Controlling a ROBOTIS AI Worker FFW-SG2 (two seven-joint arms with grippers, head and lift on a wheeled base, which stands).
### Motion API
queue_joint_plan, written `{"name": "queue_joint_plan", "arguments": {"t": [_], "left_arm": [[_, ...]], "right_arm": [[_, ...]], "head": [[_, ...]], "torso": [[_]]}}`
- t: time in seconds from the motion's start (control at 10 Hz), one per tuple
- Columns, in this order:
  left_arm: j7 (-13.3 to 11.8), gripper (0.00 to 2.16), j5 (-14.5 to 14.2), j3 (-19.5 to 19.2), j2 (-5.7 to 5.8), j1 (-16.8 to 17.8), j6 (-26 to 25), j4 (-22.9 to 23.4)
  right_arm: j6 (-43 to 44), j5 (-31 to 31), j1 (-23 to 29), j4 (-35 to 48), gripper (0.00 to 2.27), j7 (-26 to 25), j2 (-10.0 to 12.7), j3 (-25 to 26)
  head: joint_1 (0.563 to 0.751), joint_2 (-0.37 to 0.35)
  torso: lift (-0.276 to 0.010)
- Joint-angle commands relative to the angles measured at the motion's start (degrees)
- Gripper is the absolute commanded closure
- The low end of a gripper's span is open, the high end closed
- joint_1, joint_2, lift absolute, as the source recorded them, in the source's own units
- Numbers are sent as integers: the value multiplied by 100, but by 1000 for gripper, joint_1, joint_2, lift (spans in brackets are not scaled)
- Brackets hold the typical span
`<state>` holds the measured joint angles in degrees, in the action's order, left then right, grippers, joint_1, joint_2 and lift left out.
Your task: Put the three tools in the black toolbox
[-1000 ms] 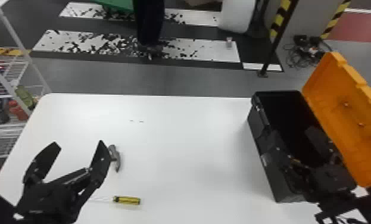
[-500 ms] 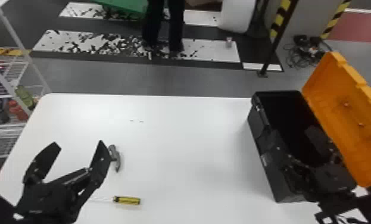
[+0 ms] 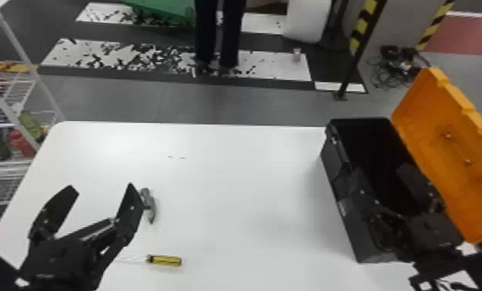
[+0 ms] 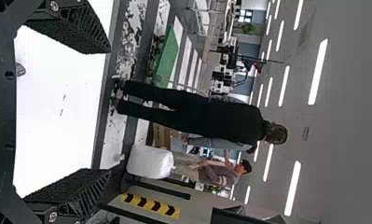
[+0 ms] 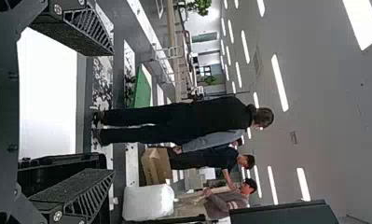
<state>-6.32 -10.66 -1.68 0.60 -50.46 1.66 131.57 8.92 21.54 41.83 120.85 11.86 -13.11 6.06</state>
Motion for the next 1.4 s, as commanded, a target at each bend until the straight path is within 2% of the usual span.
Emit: {"name": "queue_joint_plan", "arguments": {"t": [0.0,0.4,0.7,0.9,1.0,1.2,1.3], "left_arm": [[-1,93,-6,-7,10,-34,13,0],[-71,93,-217,-183,36,-368,84,141],[-352,93,-657,-579,36,-860,541,88],[-493,97,-850,-693,36,-1159,875,-9],[-572,97,-850,-693,27,-1256,1050,-114],[-880,93,-859,-684,36,-1449,2351,-677],[-1011,93,-859,-684,36,-1511,2755,-967]], "right_arm": [[-9,0,0,-9,107,0,2,0],[-9,9,-35,-70,107,0,2,0],[-9,17,-70,-123,107,0,-7,0],[-9,9,-105,-185,107,0,-25,-35],[-9,9,-123,-202,107,9,-16,-53],[-9,17,-123,-237,107,9,-42,-53],[-9,17,-132,-264,107,9,-42,-53]], "head": [[695,-61],[695,-55],[695,-37],[695,-3],[695,10],[695,21],[695,26]], "torso": [[-55],[-55],[-55],[-55],[-55],[-55],[-55]]}}
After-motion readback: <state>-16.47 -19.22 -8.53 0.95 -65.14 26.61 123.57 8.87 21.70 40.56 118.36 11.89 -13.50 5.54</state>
